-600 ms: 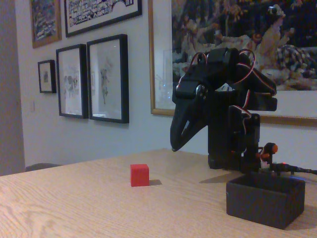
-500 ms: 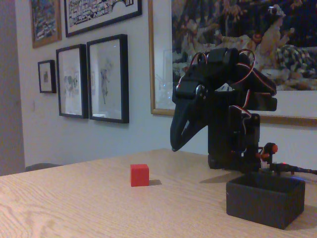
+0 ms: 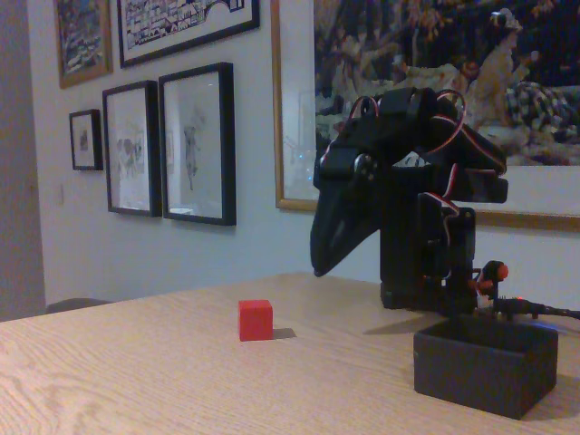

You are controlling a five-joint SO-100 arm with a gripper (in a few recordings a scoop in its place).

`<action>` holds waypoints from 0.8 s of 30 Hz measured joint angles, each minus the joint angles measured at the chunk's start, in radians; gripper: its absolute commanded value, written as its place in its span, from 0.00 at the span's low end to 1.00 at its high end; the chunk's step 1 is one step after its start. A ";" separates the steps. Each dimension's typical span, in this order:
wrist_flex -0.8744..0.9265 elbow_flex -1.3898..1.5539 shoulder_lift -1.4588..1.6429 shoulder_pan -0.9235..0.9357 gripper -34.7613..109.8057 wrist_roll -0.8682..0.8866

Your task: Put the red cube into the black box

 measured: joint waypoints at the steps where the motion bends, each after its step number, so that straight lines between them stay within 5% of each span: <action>1: -0.011 -0.014 -0.032 0.006 0.22 -0.014; 15: -0.161 -0.460 -0.819 -0.107 0.31 -0.195; 24: -0.172 -0.483 -0.936 -0.204 0.40 -0.239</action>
